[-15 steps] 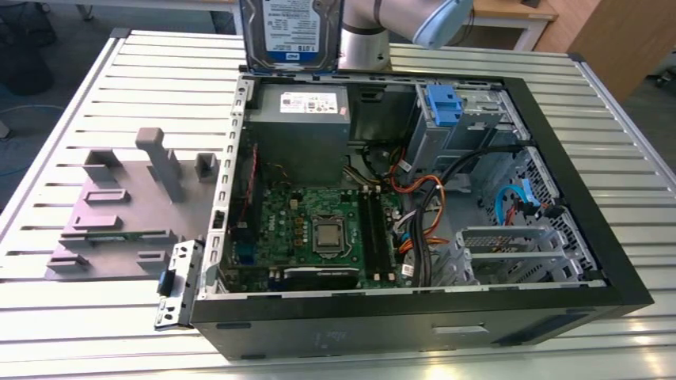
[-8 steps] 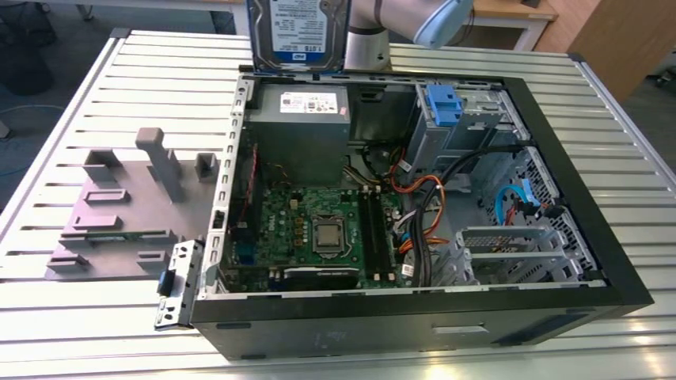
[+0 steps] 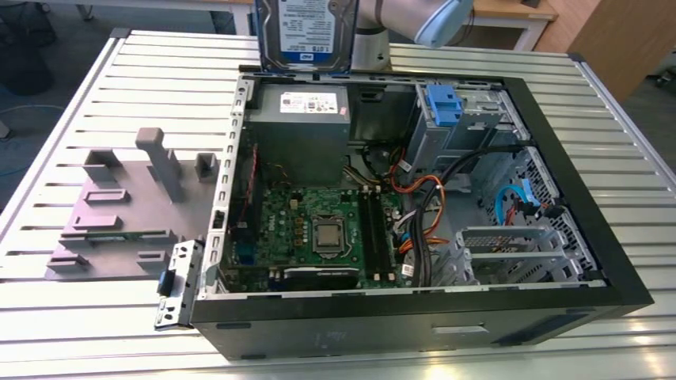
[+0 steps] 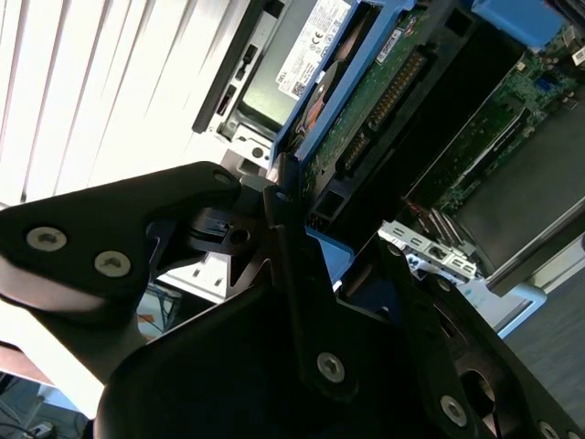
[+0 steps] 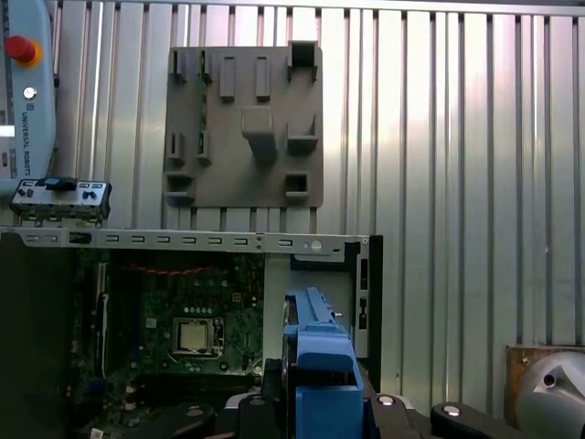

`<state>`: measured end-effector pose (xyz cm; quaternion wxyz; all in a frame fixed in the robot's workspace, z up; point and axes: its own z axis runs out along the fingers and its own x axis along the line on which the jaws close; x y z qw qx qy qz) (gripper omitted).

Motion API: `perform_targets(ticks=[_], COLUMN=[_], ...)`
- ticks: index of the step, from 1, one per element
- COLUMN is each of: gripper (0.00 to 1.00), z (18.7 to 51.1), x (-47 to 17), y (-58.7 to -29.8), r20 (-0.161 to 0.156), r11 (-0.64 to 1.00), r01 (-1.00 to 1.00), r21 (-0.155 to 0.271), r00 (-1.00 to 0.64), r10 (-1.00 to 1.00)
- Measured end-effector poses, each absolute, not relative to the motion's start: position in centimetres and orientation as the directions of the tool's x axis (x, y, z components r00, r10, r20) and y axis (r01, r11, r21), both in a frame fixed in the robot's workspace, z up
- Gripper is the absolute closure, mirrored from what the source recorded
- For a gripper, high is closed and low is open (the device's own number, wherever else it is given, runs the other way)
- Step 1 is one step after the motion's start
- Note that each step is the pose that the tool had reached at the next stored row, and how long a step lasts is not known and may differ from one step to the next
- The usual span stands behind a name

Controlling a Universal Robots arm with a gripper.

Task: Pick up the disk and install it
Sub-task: 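Pick up the disk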

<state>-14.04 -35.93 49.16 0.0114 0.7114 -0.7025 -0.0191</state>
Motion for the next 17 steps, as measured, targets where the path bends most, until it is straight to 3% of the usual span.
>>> perform_targets(ticks=[17], gripper=[0.64], z=[49.2], x=[-12.3], y=[-35.9], r20=[-0.011], r11=[-0.013], r01=[-0.999], r21=[0.043], r00=[0.012], r10=[-1.0])
